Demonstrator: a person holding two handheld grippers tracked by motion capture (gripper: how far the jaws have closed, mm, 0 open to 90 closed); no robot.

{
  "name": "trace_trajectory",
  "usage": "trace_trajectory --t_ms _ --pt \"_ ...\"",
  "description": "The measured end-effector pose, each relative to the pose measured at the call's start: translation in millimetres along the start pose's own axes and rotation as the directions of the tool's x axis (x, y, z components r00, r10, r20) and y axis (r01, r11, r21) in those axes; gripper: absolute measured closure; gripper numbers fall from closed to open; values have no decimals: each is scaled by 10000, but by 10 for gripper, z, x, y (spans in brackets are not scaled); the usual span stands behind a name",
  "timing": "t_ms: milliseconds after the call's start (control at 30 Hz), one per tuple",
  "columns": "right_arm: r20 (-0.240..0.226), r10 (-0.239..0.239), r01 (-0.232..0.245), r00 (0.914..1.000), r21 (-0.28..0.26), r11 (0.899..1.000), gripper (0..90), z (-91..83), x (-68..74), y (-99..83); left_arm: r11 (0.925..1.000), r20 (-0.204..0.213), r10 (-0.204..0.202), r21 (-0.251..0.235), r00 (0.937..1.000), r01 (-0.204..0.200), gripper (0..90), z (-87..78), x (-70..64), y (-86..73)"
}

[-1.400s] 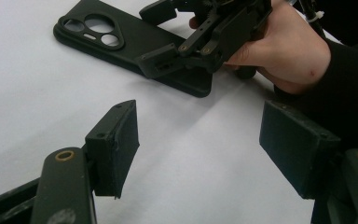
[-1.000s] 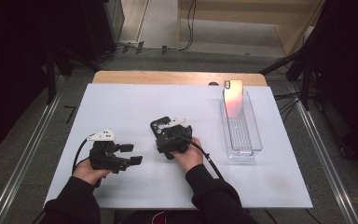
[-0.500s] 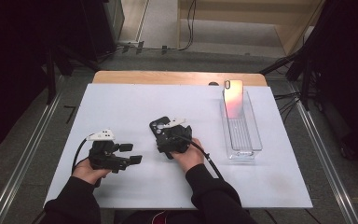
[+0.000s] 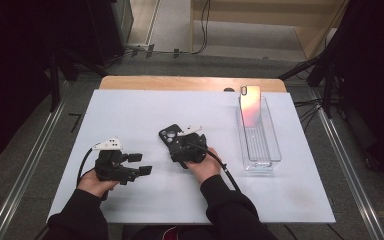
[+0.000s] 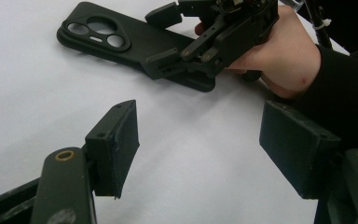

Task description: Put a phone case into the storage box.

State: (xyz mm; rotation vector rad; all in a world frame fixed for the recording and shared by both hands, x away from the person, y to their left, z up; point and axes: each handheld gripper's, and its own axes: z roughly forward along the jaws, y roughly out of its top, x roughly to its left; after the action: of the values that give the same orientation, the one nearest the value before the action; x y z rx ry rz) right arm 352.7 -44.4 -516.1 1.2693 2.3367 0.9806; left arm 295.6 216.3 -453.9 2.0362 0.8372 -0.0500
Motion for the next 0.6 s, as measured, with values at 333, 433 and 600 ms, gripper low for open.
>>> trace_trajectory --t_ms 333,433,600 --pt "-408 252 -270 9989 -461 9986 134 -88 -51 19 9998 -64 -120 -128 9999 119 287 -14 1 18" --pt "-614 349 -394 9975 -740 9965 134 -163 -59 44 9996 -76 -233 -163 9997 232 287 -20 1 32" --pt "-819 326 -420 9961 -1154 9924 134 -318 -71 82 9988 -135 -390 -286 9991 386 287 -35 -19 60"
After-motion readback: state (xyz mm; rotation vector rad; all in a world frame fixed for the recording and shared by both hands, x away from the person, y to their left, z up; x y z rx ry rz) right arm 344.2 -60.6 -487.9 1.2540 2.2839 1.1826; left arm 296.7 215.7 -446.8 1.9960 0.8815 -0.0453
